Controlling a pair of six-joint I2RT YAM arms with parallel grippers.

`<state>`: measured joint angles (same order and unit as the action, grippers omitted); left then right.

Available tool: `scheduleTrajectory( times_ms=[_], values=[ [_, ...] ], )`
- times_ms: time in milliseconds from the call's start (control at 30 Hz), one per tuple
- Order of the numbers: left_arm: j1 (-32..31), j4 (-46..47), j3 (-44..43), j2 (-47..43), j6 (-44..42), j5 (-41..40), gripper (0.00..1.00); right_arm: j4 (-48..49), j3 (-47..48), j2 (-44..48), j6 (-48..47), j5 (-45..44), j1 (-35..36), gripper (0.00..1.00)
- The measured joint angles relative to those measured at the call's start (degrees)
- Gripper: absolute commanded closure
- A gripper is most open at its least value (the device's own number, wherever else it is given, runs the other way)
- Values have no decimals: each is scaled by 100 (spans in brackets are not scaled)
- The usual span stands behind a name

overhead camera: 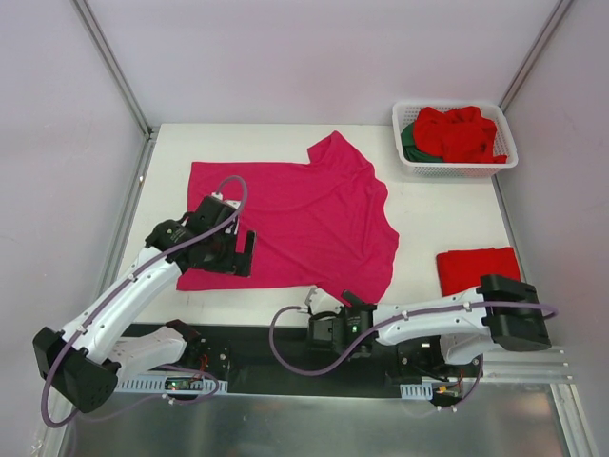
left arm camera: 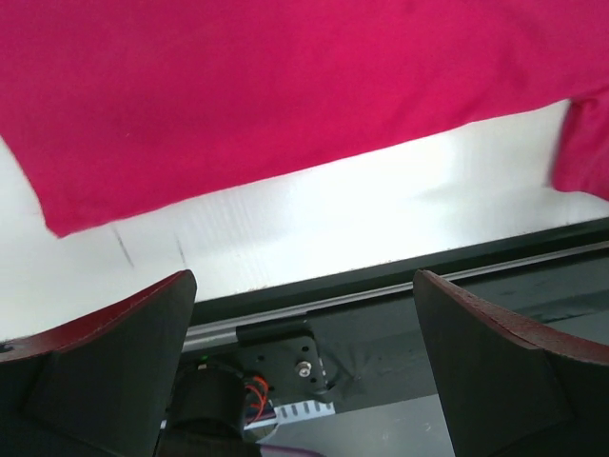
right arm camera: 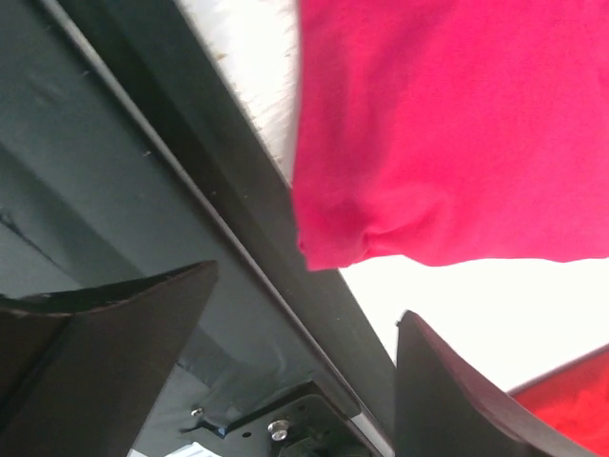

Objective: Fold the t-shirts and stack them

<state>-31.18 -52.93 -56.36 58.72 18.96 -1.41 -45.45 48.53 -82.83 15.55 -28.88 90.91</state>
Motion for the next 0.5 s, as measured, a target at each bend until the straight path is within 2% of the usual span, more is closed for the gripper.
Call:
scheduleTrajectory(
  times_ms=[300,500],
  values=[
    [101,-520,0,262,284,-275,1,129,-33,348,-442,503,-1088,16],
    [1075,-619,179,350,343,271,1,181,-33,378,-625,715,-1128,15]
  ],
)
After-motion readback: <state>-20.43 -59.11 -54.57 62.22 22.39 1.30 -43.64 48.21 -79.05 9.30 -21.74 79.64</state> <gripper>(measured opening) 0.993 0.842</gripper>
